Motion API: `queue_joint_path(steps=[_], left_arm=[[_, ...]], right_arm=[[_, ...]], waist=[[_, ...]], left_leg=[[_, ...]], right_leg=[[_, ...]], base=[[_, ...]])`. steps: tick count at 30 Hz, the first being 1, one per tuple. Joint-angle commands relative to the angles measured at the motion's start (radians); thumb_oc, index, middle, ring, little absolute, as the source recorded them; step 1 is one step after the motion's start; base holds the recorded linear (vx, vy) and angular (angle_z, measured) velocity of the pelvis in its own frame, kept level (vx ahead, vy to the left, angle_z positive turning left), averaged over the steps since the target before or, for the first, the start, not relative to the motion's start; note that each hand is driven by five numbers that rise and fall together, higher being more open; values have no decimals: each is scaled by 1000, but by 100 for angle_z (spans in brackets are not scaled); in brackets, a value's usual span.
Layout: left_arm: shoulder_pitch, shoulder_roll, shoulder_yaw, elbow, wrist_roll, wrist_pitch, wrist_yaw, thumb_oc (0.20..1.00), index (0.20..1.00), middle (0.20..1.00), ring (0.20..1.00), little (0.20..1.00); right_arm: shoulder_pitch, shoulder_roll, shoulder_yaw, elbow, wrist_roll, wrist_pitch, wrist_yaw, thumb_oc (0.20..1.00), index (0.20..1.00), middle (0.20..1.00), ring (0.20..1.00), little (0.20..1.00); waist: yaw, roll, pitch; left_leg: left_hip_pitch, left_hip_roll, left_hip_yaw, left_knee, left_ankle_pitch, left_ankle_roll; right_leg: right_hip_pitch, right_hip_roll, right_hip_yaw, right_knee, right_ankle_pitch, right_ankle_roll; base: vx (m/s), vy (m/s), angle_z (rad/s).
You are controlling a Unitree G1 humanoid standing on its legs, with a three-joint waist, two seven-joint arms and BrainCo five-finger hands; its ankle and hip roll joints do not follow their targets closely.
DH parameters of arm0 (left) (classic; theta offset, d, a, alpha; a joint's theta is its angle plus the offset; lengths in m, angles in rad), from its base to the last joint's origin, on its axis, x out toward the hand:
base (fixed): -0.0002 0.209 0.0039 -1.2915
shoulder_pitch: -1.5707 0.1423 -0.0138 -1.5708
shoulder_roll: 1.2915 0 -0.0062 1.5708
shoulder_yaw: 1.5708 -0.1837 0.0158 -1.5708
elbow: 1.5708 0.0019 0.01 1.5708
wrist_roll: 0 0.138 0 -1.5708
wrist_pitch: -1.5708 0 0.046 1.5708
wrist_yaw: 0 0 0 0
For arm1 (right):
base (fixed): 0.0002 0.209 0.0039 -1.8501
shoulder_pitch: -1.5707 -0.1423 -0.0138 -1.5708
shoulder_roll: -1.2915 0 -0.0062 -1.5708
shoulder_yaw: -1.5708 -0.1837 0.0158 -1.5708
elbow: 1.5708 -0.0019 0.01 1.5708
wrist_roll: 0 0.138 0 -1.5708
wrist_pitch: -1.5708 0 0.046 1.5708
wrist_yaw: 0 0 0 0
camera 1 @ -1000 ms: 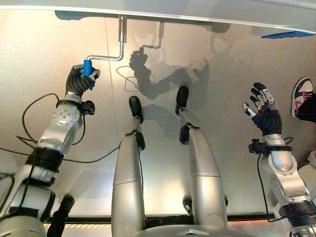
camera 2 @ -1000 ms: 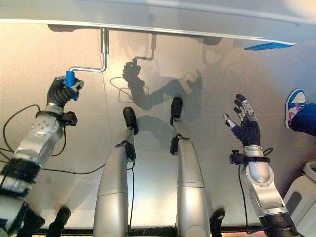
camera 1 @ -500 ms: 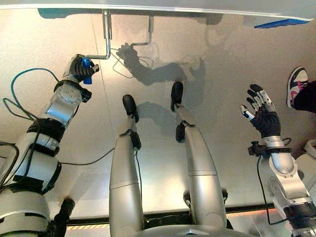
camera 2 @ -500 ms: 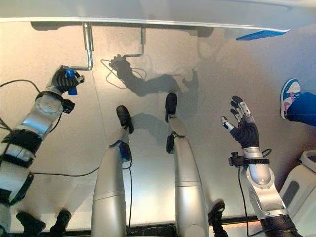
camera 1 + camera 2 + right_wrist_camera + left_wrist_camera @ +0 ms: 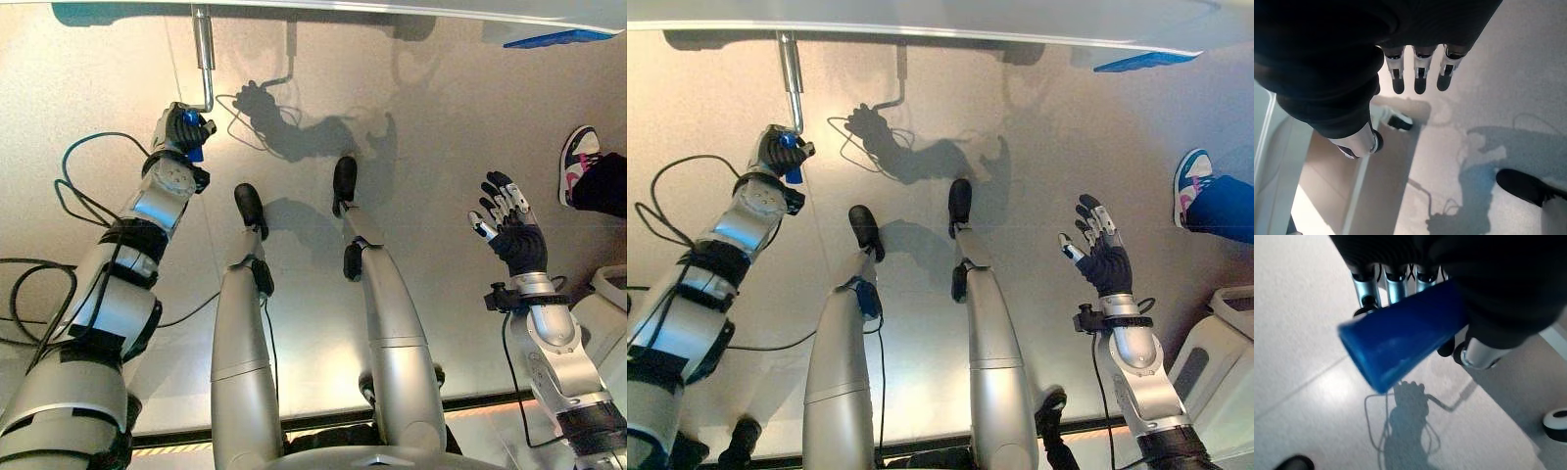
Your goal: Raise the hospital bed
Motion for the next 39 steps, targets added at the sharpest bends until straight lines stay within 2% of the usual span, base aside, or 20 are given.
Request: queue_joint_path(steps=[1,14,15,18,22,30,39], left_arm=[[-75,-85,5,-2,10,-49,6,200,200,200,200,200],[-80,-255,-1,-9,-62,-80,-1,200,200,200,200,200],[-77,-279,2,-43,-130,-107,7,200,200,200,200,200],[-72,-297,5,-72,-183,-128,4,200,200,200,200,200],[-52,-341,-2,-205,-343,-191,-11,200,200,200,200,200],[27,-356,-28,-439,-496,-242,-52,200,200,200,200,200],[172,-281,-14,-765,-600,-267,-104,200,200,200,200,200]], right_arm=[[14,-39,-1,-71,40,-60,-18,1000,1000,1000,1000,1000],[-37,-35,9,-50,63,-70,-38,1000,1000,1000,1000,1000],[-44,-32,10,-45,68,-72,-44,1000,1000,1000,1000,1000],[-53,-27,15,-38,73,-75,-49,1000,1000,1000,1000,1000],[-65,-16,11,-28,74,-75,-67,1000,1000,1000,1000,1000],[-71,-7,-18,-15,63,-74,-94,1000,1000,1000,1000,1000],[-55,2,-53,-22,30,-64,-105,1000,1000,1000,1000,1000]], waist=[[-1,5,-21],[-14,-11,-21],[-15,-11,-21],[-15,-11,-21],[-15,-11,-21],[-5,3,-21],[25,30,-21]], left_leg=[[21,8,-63,-16,-13,-32],[14,8,-66,-11,-12,-34],[14,8,-66,-12,-11,-35],[13,8,-66,-14,-9,-35],[17,6,-67,-19,-8,-37],[21,1,-68,-27,-4,-40],[22,-8,-69,-41,1,-41]], right_leg=[[41,-82,29,125,-120,153],[32,-77,33,133,-118,150],[32,-76,34,133,-117,149],[31,-75,34,132,-115,149],[33,-74,34,130,-114,148],[35,-76,30,126,-112,147],[38,-81,20,122,-113,144]], base=[[0,0,0],[0,0,0],[0,0,0],[-5,0,-4],[-3,-3,-2],[0,0,0],[0,0,0]])
